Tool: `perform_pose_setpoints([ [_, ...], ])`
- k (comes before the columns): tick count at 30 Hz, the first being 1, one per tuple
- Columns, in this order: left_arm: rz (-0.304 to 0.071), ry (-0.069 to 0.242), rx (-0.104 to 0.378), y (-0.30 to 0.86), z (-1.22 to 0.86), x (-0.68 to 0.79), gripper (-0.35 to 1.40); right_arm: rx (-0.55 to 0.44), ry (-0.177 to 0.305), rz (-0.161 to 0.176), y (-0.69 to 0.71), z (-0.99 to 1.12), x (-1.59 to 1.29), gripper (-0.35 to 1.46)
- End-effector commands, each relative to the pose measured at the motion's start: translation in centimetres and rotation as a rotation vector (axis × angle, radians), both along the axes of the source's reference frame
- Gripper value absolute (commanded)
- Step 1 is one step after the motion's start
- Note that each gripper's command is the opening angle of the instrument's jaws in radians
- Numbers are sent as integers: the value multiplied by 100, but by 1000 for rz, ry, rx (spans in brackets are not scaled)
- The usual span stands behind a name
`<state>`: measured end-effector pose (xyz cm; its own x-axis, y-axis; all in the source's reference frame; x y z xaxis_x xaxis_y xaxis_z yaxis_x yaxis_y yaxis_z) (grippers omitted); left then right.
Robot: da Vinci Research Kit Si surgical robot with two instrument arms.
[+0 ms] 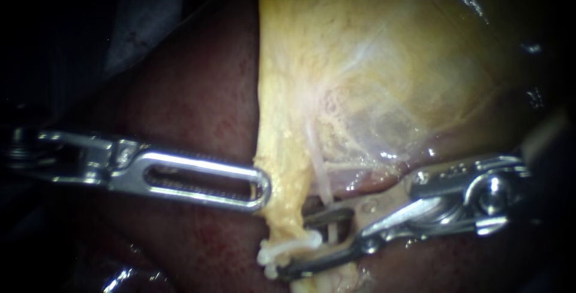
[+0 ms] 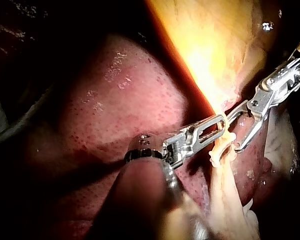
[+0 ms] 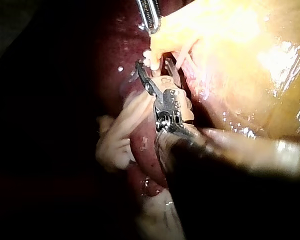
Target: Going back second clip left tube
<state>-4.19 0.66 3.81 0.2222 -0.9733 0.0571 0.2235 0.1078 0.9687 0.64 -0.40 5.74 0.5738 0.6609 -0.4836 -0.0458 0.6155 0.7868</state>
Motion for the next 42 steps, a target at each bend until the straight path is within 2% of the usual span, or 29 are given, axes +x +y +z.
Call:
perform_pose_setpoints([
  [1,1,-1,0,1,3,1,-35,-9,2,4,4,-4,-5,47],
  [4,1,-1,-2,2,9,3,-35,-16,16,32,18,-18,-24,47],
  [13,1,1,-4,2,14,2,-35,-81,21,82,63,-50,-75,48],
  [18,0,1,-5,2,14,1,-35,-98,16,107,79,-62,-94,48],
  [23,-1,2,-6,2,16,-1,-35,-103,7,124,80,-63,-103,48],
  [27,-3,4,-8,2,22,-5,-35,-103,6,124,80,-63,-103,48],
  [32,-10,14,-20,-1,43,-16,-35,-103,6,124,80,-63,-103,48],
  [38,3,22,-30,-4,74,-35,-35,-103,6,124,79,-63,-103,48],
  [42,5,25,-34,-8,85,-42,-35,-103,6,124,78,-64,-103,48],
])
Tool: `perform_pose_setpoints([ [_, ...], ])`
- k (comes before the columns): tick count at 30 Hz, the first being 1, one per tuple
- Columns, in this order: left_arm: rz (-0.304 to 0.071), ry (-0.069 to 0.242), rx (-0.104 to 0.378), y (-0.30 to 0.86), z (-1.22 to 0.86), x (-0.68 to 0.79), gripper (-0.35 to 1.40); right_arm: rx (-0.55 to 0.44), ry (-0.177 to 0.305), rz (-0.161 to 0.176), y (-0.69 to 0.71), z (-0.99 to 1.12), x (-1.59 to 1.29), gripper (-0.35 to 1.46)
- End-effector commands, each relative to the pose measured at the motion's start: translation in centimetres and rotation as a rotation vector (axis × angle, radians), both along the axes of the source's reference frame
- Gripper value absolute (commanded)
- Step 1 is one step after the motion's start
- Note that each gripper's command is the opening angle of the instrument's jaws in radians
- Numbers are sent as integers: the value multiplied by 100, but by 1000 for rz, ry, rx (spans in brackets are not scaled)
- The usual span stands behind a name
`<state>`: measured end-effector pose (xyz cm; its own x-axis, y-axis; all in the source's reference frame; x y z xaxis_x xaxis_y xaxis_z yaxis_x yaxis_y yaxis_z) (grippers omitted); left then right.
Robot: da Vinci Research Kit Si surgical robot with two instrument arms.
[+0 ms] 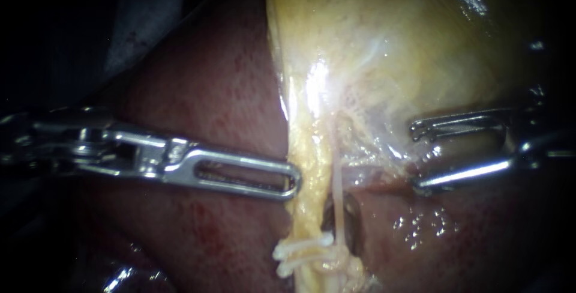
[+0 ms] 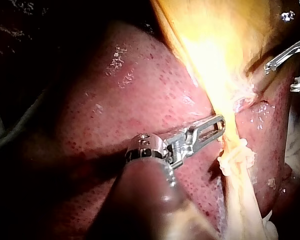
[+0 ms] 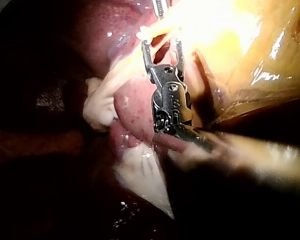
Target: Going back second clip left tube
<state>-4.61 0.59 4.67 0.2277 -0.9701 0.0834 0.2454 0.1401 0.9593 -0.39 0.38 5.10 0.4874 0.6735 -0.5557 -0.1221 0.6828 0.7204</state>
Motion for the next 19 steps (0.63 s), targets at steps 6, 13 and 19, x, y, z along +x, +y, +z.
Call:
perform_pose_setpoints([
  [6,4,0,0,0,1,-6,-35,0,0,0,-1,0,0,48],
  [13,7,-1,1,-1,1,-6,-35,0,0,0,-1,0,0,48],
  [19,7,-1,1,-1,0,-6,-35,0,0,0,-2,-1,0,48],
])
